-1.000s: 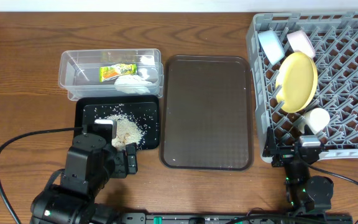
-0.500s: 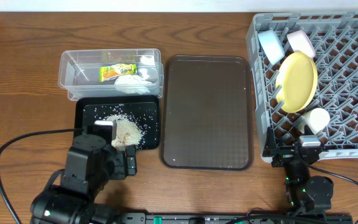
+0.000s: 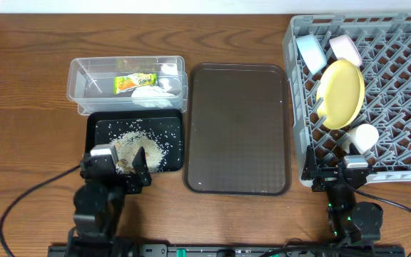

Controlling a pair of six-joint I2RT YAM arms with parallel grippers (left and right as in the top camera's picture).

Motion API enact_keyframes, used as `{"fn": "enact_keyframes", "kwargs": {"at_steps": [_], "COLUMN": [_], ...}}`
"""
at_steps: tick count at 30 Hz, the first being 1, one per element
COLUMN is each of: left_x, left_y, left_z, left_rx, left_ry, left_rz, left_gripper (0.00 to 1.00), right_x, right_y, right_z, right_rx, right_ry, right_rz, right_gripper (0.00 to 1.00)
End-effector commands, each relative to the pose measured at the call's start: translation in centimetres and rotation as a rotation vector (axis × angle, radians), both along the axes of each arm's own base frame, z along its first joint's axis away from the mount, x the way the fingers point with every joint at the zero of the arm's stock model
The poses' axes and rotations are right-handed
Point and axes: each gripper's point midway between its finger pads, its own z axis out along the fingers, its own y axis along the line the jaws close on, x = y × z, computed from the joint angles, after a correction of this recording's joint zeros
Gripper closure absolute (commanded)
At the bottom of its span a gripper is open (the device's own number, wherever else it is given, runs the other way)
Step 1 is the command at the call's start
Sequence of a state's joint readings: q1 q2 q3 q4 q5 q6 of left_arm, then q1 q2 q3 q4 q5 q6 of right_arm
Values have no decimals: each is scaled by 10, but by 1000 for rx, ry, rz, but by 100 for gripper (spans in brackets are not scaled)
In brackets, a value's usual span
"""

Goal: Sort waste into correct bins and load items into the dishwasher rack

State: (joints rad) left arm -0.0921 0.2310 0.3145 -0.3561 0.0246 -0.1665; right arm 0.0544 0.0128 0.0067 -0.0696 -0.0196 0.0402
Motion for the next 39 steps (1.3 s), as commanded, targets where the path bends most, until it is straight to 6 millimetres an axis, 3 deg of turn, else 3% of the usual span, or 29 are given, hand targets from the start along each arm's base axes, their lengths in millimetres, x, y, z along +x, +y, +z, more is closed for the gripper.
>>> {"fn": "enact_keyframes", "kwargs": {"at_steps": [1,9,13,17,39], "left_x": [4,15,14,11,12], "left_y": [0,1,2,1,1], "left_z": [-8,-4,-8,-31,-31], "left_rx": [21,84,164,164,164], "left_ry": [-84,-320,-309,-213,-215], "left_rz": [-11,-17,-29,-47,-46], "left_gripper": [7,7,7,7,7], "right_x": [-1,-1,-1,-1,-1], "right_y": [4,4,4,4,4], "right_z": [0,0,0,0,0], "right_rx": [-14,-14,-14,-14,-14], "right_ry": [-3,-3,-3,-3,-3], "right_rz": [20,20,20,20,20], "right_gripper": [1,1,1,1,1]}}
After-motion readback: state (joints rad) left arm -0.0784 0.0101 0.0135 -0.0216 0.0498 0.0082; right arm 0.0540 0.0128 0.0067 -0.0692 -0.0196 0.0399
